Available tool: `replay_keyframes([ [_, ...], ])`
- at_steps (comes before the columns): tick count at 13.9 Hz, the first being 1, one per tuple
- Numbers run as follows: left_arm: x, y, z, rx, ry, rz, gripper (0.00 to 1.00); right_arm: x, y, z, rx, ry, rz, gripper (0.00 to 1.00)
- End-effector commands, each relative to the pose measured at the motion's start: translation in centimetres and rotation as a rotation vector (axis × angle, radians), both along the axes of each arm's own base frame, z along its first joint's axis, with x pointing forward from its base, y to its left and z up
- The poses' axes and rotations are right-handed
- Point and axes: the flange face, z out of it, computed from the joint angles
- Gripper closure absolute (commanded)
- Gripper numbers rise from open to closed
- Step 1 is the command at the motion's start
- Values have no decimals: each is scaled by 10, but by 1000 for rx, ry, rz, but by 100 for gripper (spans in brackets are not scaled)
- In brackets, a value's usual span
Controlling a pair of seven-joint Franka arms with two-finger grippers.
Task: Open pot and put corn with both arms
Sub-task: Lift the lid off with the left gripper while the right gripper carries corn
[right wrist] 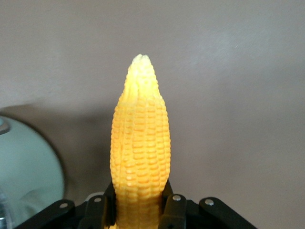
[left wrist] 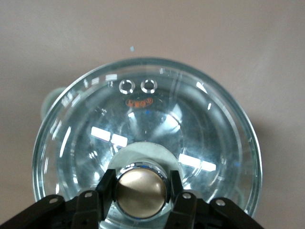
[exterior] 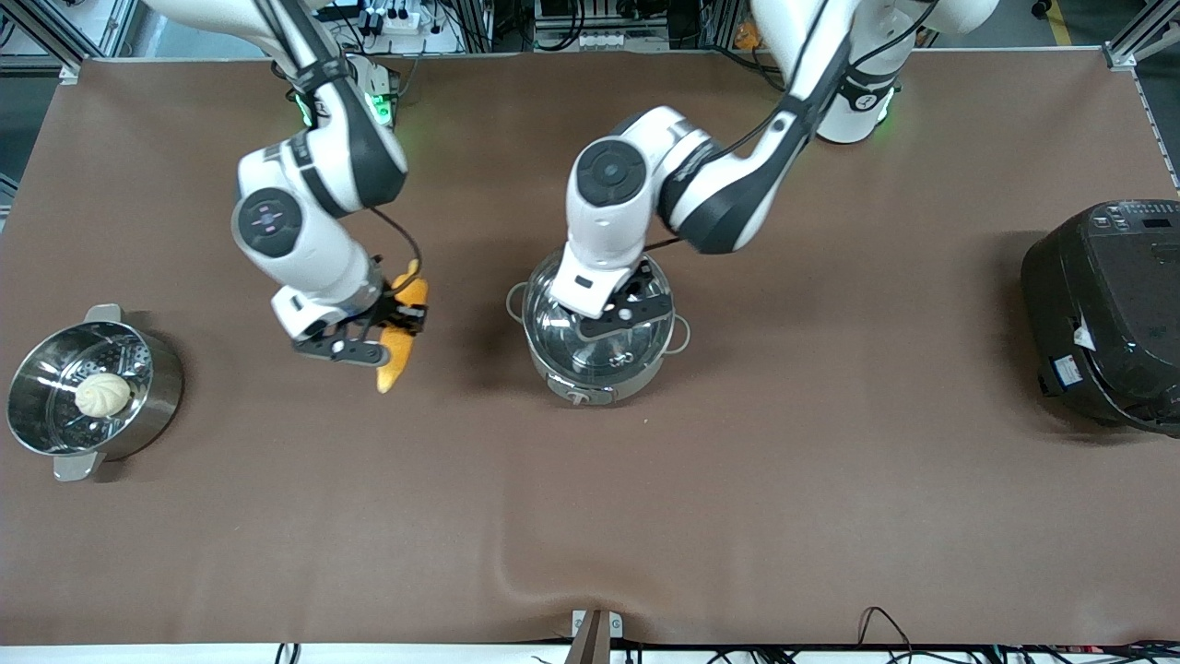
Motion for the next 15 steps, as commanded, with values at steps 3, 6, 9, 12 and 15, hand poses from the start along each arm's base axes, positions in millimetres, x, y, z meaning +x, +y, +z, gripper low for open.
replay_keyframes([
  [3,36,148,127,-10,-13,-29,100,-3,55,23,52,-36,10,97],
  [6,60,232,125,4,0,-82,100,-21,148,43,101,-74,52,97],
  [9,76,306,94,22,36,-145,100,-26,228,26,112,-87,0,97],
  [12,78,354,38,24,47,-141,100,-39,266,-3,64,-147,-44,94],
  [15,71,382,-24,24,30,-105,100,-39,268,-6,83,-142,-102,36],
])
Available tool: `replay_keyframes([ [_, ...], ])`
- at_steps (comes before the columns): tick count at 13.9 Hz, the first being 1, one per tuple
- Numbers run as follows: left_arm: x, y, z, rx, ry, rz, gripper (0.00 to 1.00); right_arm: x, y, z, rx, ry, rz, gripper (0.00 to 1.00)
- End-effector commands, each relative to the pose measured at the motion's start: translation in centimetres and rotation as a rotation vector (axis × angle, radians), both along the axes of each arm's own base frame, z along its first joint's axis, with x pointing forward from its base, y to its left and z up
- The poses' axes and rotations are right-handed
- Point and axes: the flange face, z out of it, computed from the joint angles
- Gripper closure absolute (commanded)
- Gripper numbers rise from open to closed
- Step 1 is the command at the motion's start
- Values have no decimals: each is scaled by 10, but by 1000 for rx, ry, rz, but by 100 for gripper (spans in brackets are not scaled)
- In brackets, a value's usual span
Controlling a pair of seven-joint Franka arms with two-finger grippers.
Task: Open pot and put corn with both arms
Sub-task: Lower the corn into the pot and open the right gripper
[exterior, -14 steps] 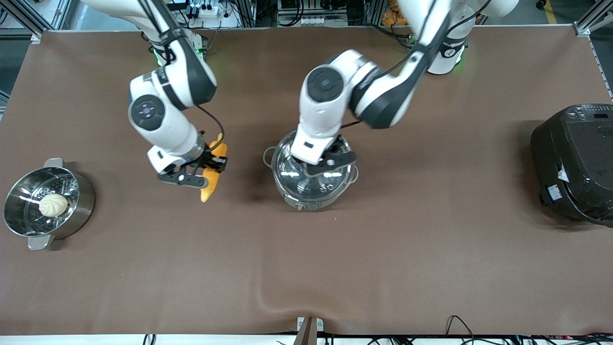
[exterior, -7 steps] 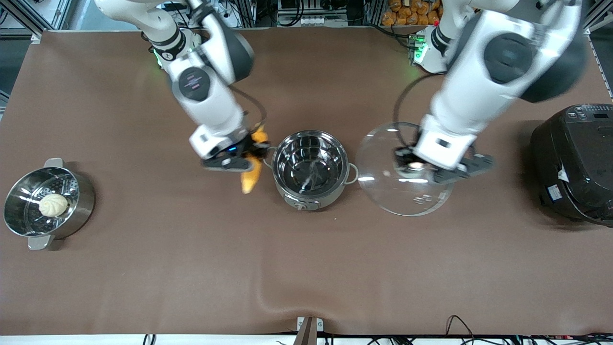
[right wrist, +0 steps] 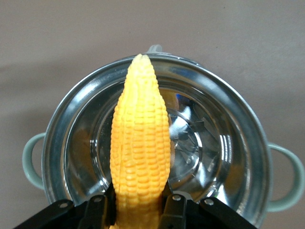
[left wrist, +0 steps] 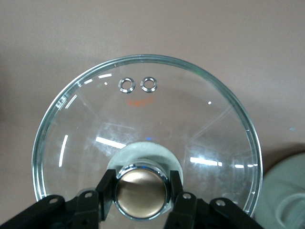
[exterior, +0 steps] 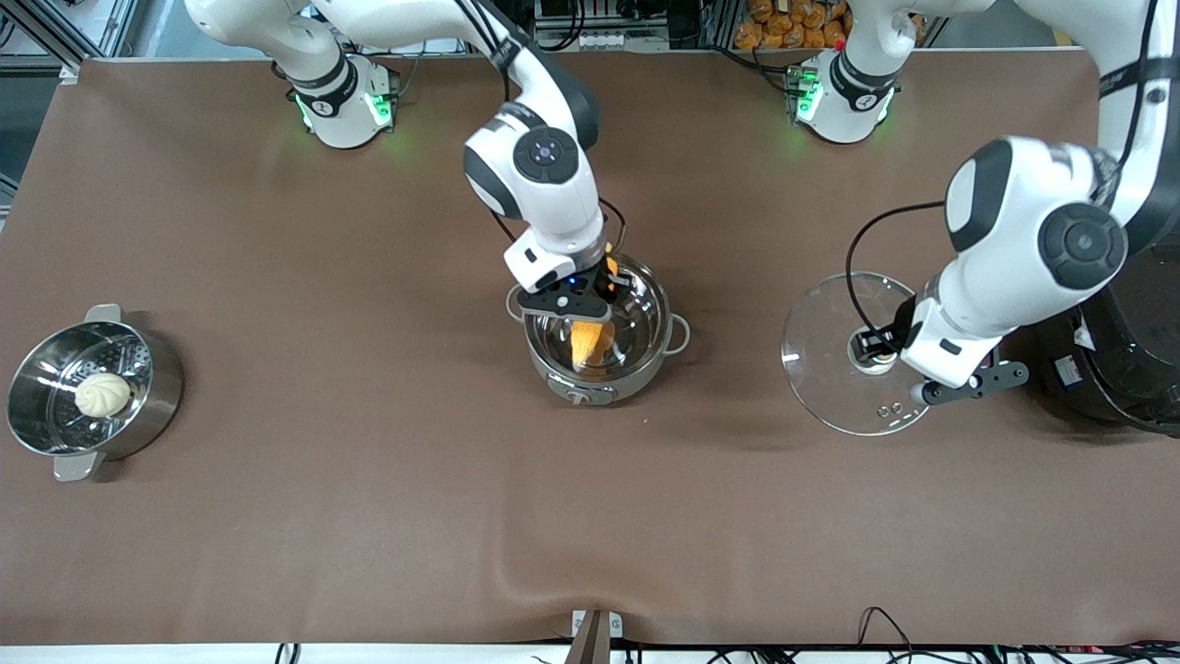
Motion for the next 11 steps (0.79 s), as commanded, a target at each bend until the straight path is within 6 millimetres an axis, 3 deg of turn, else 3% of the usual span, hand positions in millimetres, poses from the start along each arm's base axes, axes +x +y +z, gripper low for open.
replay_keyframes([
  [1,-27,12,-43,-11,-30,2,100,8,0,12,0,-13,-57,19],
  [2,-33,14,-62,-10,-37,5,100,7,-1,10,-14,-14,-53,0],
  [4,-45,15,-98,-3,-11,6,100,6,-10,12,-39,6,-61,0],
  [6,-52,20,-126,1,-21,11,100,15,-35,22,-99,50,-94,0],
  [8,-60,22,-148,24,-34,-14,100,37,-80,42,-126,67,-143,0],
  [11,-59,28,-157,50,-26,-35,100,83,-183,65,-136,52,-81,0],
])
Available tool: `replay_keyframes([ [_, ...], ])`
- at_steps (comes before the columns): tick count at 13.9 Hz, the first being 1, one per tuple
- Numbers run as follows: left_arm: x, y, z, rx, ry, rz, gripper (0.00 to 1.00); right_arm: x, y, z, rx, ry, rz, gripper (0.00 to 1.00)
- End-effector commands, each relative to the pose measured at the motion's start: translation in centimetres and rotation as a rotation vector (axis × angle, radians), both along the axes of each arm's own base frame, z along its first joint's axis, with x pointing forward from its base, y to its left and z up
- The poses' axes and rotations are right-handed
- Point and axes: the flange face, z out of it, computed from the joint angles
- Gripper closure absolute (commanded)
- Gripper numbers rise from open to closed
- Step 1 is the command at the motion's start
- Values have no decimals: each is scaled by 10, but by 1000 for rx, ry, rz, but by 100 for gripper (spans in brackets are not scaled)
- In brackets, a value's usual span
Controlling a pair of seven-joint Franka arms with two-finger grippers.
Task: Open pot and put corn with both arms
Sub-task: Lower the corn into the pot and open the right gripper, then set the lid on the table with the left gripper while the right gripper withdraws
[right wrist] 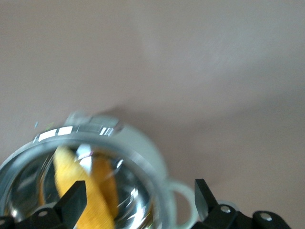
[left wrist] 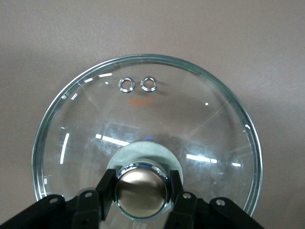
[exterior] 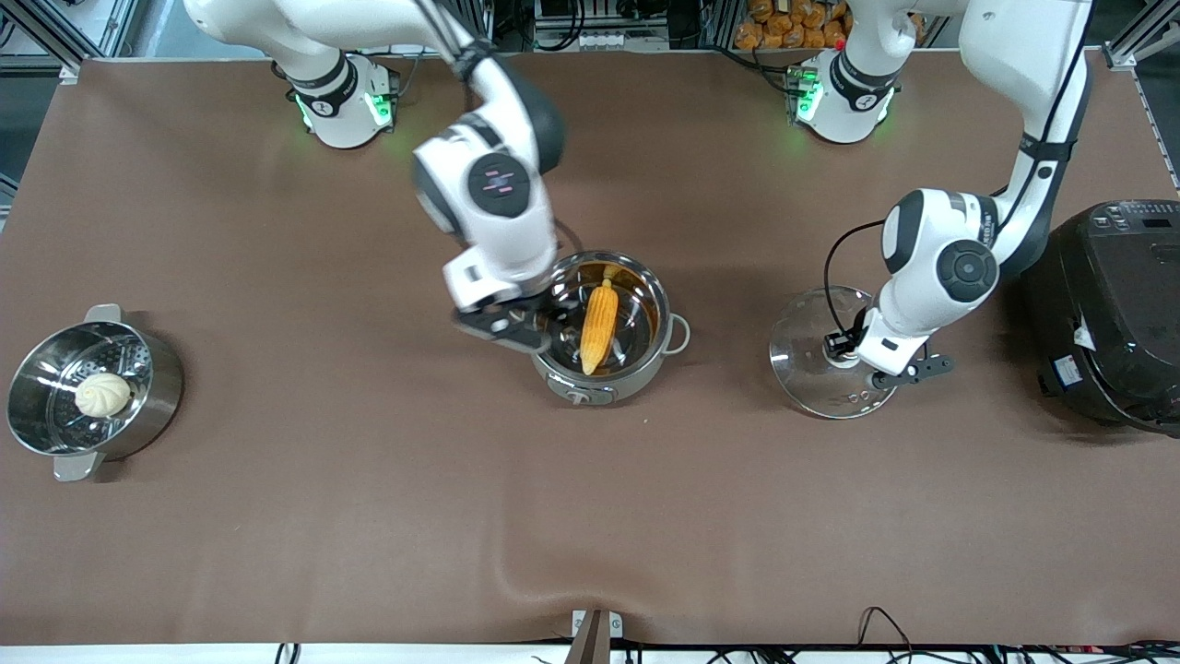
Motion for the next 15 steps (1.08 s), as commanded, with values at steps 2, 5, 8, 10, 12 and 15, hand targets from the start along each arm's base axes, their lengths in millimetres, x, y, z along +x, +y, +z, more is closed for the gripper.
replay_keyframes([
  [2,7,24,4,31,-35,-20,100,37,-120,32,-14,-7,134,0],
  [5,7,23,0,39,-33,-30,61,47,-213,48,-20,-6,228,0],
  [8,9,22,10,37,-50,-17,0,49,-291,88,-21,-11,255,0],
  [10,19,23,41,31,-98,-23,0,32,-330,126,-8,9,293,0],
  [12,30,22,90,33,-125,-22,0,6,-359,164,-6,36,291,0],
  [15,48,30,181,41,-161,-53,0,-22,-398,204,-5,30,303,0],
])
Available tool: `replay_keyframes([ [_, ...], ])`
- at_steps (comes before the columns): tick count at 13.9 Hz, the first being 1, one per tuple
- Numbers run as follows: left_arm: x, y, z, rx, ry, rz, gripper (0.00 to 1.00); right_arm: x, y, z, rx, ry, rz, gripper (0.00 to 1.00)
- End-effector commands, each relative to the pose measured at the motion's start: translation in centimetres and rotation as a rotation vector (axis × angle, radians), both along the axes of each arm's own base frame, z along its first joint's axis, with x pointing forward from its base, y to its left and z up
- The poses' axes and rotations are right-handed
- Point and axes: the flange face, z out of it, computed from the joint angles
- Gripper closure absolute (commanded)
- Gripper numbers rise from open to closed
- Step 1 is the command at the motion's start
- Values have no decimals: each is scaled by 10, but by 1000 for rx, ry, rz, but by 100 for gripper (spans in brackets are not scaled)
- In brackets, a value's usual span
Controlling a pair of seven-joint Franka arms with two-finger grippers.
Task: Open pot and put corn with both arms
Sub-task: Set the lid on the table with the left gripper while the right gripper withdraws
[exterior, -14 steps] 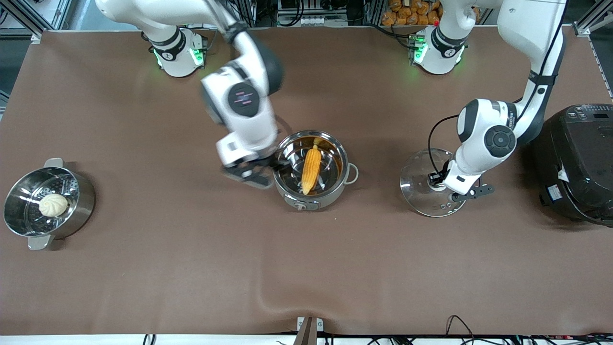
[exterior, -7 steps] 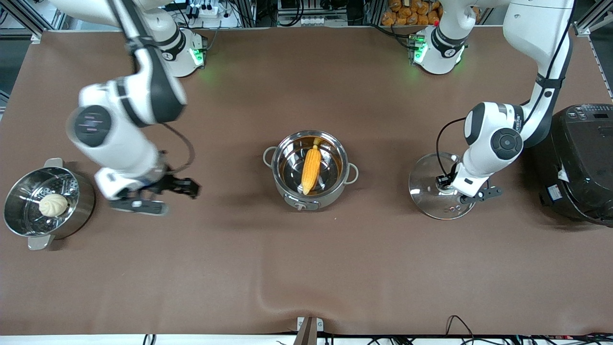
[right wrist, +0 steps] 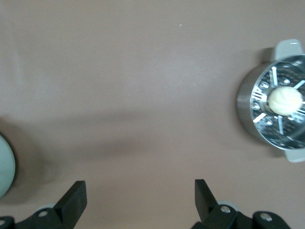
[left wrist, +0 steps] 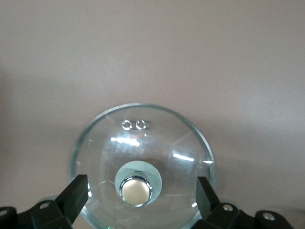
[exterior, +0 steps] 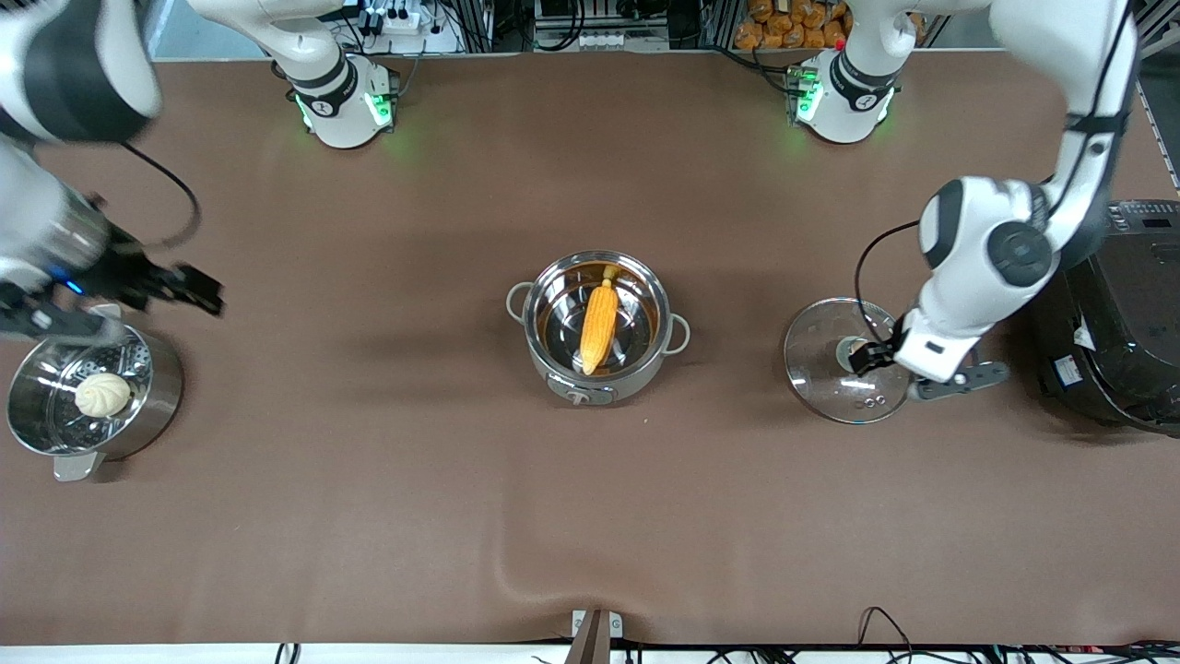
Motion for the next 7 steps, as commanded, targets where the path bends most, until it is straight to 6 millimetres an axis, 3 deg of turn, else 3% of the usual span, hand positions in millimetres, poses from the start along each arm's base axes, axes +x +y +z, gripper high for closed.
replay_keyframes([
  [1,11,9,88,31,2,-62,0,-34,-26,24,8,-15,24,0],
  [4,10,10,157,33,103,-88,0,-59,-44,30,8,-82,1,0],
  [7,3,1,207,19,126,-99,0,-68,-44,45,14,-59,-11,0],
])
